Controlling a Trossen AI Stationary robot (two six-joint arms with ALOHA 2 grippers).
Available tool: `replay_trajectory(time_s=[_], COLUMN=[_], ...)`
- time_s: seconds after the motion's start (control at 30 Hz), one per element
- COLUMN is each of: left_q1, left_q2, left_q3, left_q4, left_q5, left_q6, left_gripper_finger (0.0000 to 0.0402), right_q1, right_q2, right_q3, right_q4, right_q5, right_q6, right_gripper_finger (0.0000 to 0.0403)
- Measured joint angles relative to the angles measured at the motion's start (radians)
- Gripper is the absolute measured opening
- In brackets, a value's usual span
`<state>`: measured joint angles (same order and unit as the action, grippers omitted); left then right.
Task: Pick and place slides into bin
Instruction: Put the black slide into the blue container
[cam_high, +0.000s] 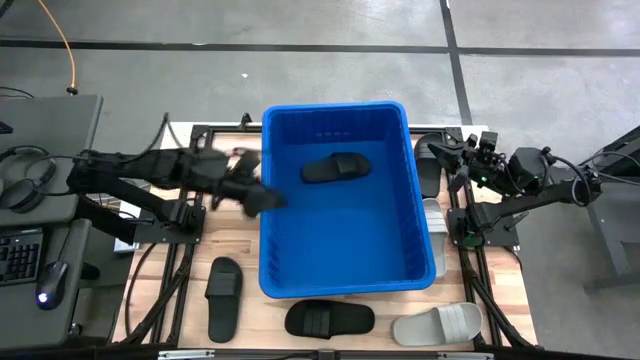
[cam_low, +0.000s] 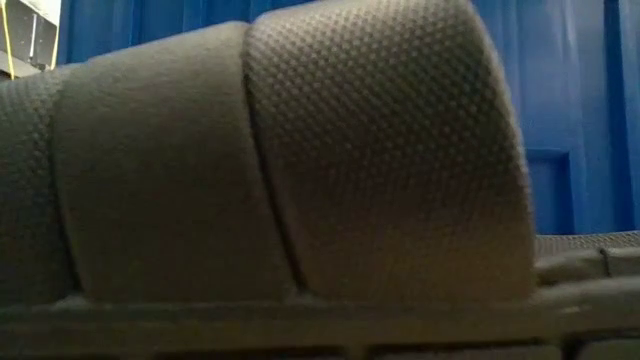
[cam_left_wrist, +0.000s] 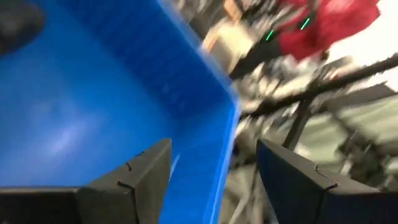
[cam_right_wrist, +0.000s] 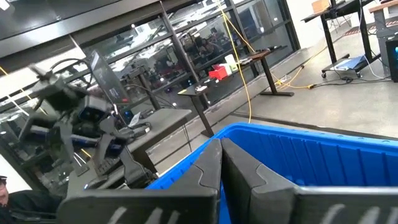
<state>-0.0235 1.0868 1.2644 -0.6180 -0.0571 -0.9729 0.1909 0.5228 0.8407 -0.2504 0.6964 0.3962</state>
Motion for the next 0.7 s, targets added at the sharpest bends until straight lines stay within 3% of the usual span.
replay_trajectory(time_s=[0.23,0.37,0.53,0.7], left_q1=[-0.068,-0.07,-0.069,-0.068], left_q2=[-0.138,-0.199,-0.213,-0.188], left_q3=[0.0,0.0,0.0,0.0], left_q4=[-0.198,-0.301,-0.579,-0.714], left_q5=[0.016,0.136,0.319,0.375], left_q6=[-0.003,-0.003,-0.004,0.035], left_gripper_finger=[0.0225,0.0225,0.0225,0.0225], right_q1=[0.0,0.0,0.0,0.0], right_q2=[0.0,0.0,0.001,0.001], right_q3=[0.0,0.0,0.0,0.0], right_q4=[0.0,-0.01,-0.02,-0.031], right_q5=[0.0,0.0,0.0,0.001], right_q6=[0.014,-0.01,0.004,-0.004], right_gripper_finger=[0.0,0.0,0.0,0.0])
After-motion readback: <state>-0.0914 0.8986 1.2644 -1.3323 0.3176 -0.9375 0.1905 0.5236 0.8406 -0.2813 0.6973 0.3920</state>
